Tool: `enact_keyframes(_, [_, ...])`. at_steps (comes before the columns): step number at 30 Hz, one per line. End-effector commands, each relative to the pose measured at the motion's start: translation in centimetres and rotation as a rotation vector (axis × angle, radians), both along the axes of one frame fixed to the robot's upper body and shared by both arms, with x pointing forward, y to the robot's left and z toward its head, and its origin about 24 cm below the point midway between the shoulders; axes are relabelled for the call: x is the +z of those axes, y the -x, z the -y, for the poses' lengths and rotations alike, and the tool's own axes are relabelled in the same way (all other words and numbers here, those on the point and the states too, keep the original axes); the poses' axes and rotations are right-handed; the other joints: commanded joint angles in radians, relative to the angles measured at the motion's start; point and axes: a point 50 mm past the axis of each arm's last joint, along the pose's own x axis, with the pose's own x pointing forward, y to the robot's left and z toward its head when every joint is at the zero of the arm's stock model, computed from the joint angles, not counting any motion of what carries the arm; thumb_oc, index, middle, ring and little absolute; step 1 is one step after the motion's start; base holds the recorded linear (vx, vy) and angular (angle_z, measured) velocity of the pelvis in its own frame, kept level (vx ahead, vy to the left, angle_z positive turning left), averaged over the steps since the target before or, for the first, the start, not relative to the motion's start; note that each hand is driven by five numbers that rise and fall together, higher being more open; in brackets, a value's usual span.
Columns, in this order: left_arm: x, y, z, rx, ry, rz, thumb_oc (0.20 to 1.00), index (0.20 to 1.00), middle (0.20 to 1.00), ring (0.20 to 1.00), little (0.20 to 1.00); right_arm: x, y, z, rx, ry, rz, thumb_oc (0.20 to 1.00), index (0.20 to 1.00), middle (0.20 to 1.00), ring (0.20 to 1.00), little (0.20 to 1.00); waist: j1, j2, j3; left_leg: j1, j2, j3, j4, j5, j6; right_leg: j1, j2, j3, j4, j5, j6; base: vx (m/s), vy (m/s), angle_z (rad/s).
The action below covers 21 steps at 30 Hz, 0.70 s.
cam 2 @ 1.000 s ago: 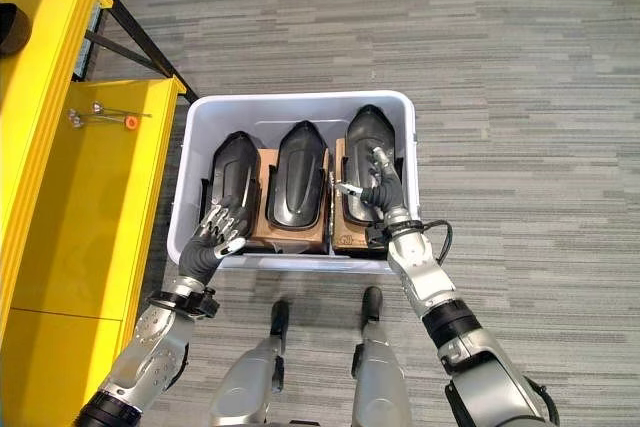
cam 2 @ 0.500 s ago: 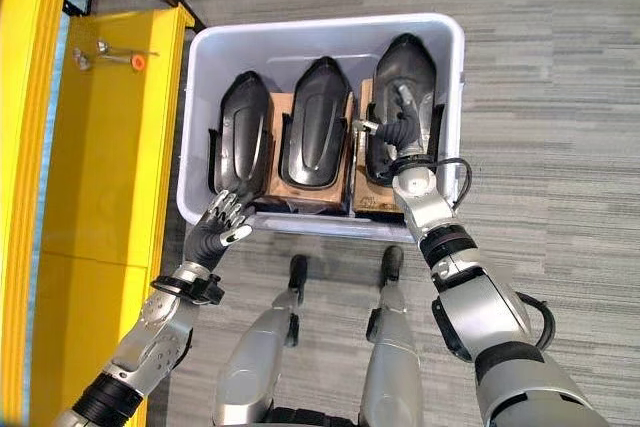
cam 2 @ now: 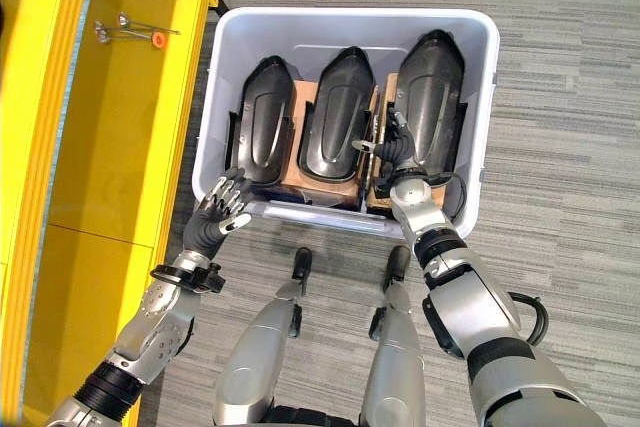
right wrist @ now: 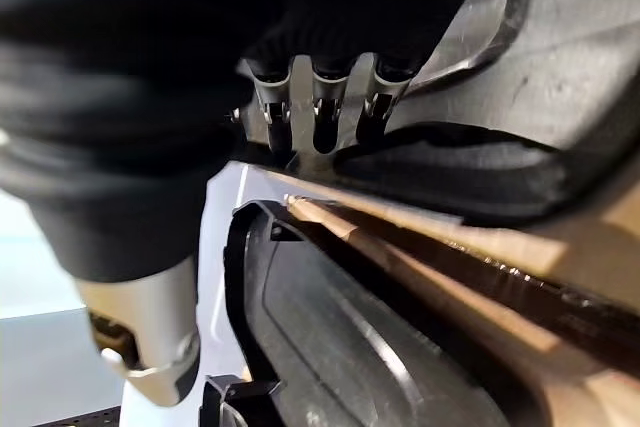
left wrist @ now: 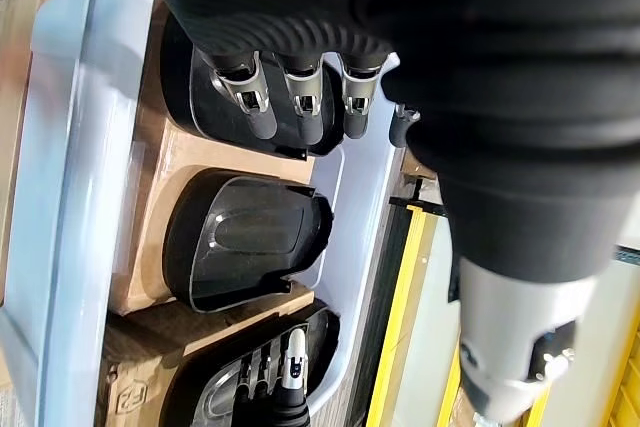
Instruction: Move parts from the plastic box to the shelf.
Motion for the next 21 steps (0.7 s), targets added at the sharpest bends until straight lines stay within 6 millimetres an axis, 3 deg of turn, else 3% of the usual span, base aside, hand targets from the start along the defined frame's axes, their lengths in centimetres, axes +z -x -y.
enact_keyframes(1, [1.7, 1.3, 0.9, -0.068, 0.03, 0.094, 1.0, 1.0, 1.0, 1.0, 1.0, -0.4, 0.5, -1.4, 0.082, -0.036, 0.02, 1.0, 1.0, 1.0, 1.0, 1.0, 0.019, -0.004, -0.038, -0.042, 0.009, 0.069, 0.055, -0.059, 0.025, -0.079, -0.106, 0.034, 0.17, -0.098, 0.09, 0.0, 0.0, 0.0])
enact_keyframes(3, [1.6, 1.2, 0.6, -0.051, 0.027, 0.092, 1.0, 1.0, 1.0, 1.0, 1.0, -0.5, 1.4, -3.6, 0.199, 0.006, 0.059, 1.0, 1.0, 1.0, 1.0, 1.0, 0.009, -0.017, -0.037, -0.046, 0.008, 0.07, 0.061, -0.061, 0.025, -0.079, -0.105, 0.036, 0.168, -0.096, 0.09, 0.0, 0.0, 0.0])
enact_keyframes(8, [1.7, 1.2, 0.1, -0.023, 0.023, 0.096, 1.0, 1.0, 1.0, 1.0, 1.0, -0.4, 3.5, -6.2, 0.388, 0.108, 0.124, 1.0, 1.0, 1.0, 1.0, 1.0, -0.011, -0.04, -0.034, -0.05, 0.01, 0.074, 0.068, -0.066, 0.025, -0.08, -0.104, 0.04, 0.166, -0.096, 0.088, 0.0, 0.0, 0.0])
enact_keyframes(15, [1.6, 1.3, -0.5, 0.016, 0.019, 0.094, 1.0, 1.0, 1.0, 1.0, 1.0, -0.2, 6.3, -6.9, 0.496, 0.139, 0.208, 1.0, 1.0, 1.0, 1.0, 1.0, -0.04, -0.064, -0.034, -0.051, 0.015, 0.074, 0.077, -0.07, 0.024, -0.07, -0.105, 0.04, 0.16, -0.095, 0.09, 0.0, 0.0, 0.0])
enact_keyframes(17, [1.8, 1.3, -0.8, 0.031, 0.023, 0.105, 1.0, 1.0, 1.0, 1.0, 1.0, 0.9, 6.9, -6.6, 0.49, 0.154, 0.274, 1.0, 1.0, 1.0, 1.0, 1.0, -0.046, -0.069, -0.035, -0.048, 0.016, 0.076, 0.076, -0.072, 0.025, -0.068, -0.104, 0.041, 0.158, -0.095, 0.091, 0.0, 0.0, 0.0])
enact_keyframes(21, [2.0, 1.4, -1.2, 0.065, 0.025, 0.115, 1.0, 1.0, 1.0, 1.0, 1.0, 5.1, 9.0, -5.4, 0.424, 0.15, 0.527, 1.0, 1.0, 1.0, 1.0, 1.0, -0.068, -0.085, -0.035, -0.046, 0.019, 0.082, 0.078, -0.079, 0.026, -0.065, -0.102, 0.045, 0.152, -0.095, 0.094, 0.0, 0.006, -0.02])
